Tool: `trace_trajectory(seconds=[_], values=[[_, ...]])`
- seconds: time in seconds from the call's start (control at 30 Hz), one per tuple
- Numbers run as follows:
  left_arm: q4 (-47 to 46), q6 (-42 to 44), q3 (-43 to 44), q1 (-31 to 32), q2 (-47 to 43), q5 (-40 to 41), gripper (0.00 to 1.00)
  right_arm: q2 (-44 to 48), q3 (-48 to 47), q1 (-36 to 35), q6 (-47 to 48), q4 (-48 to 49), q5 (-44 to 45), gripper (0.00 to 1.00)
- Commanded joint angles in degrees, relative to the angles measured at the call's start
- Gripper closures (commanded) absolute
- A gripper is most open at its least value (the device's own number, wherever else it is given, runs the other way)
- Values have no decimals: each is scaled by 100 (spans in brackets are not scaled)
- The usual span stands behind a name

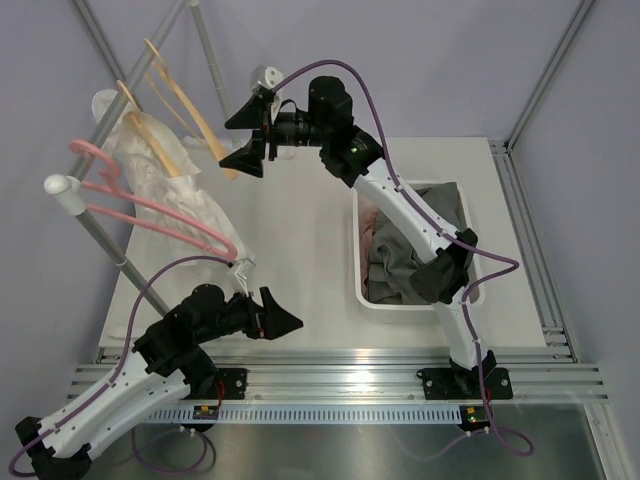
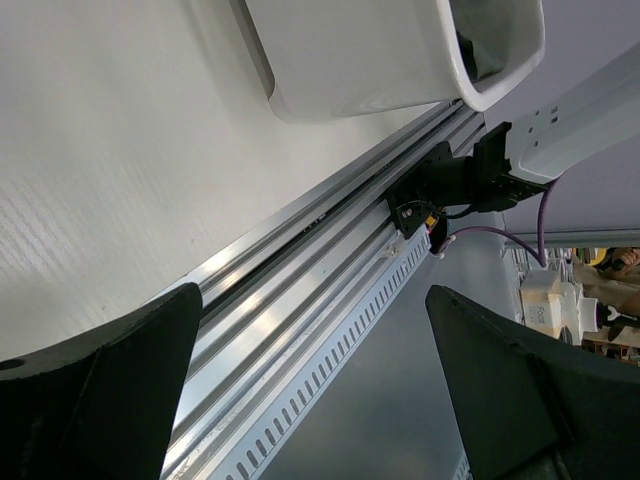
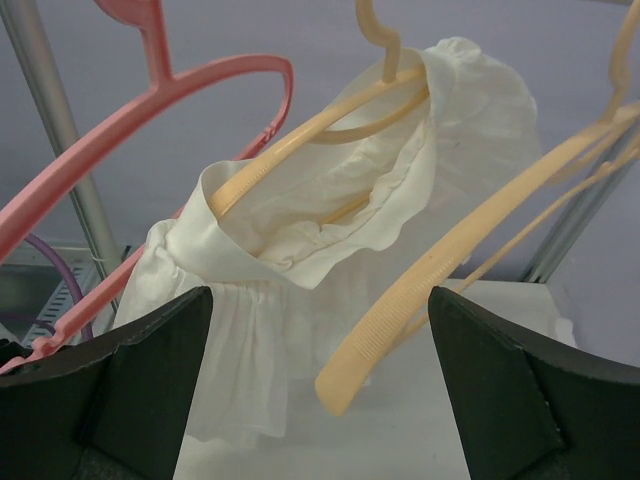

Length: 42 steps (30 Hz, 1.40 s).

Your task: Remove the skirt from the hanger

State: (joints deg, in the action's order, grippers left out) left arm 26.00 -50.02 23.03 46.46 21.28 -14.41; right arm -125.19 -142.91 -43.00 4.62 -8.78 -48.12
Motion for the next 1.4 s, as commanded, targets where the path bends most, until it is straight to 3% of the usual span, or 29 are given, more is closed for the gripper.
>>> trace_trajectory(seconds=[0.0,0.27,0.57,0.87,1.37], values=[[-332,-34,-35,21,-27,-149,1,-103,-343,-427,-23,-396,547,4],[-438,-61,-88,21,26,-193,1,240,290,-929,-155,-107,1463,8],[-403,-87,-114,21,-80,-176,1,47,-35,-1096,-225,-318,1805,7],[-367,-69,-97,13,-89,-193,1,108,334,-1316,-427,42,1999,1],[-376,-61,-88,13,-71,-246,1,557,1125,-1491,-805,605,1894,1]])
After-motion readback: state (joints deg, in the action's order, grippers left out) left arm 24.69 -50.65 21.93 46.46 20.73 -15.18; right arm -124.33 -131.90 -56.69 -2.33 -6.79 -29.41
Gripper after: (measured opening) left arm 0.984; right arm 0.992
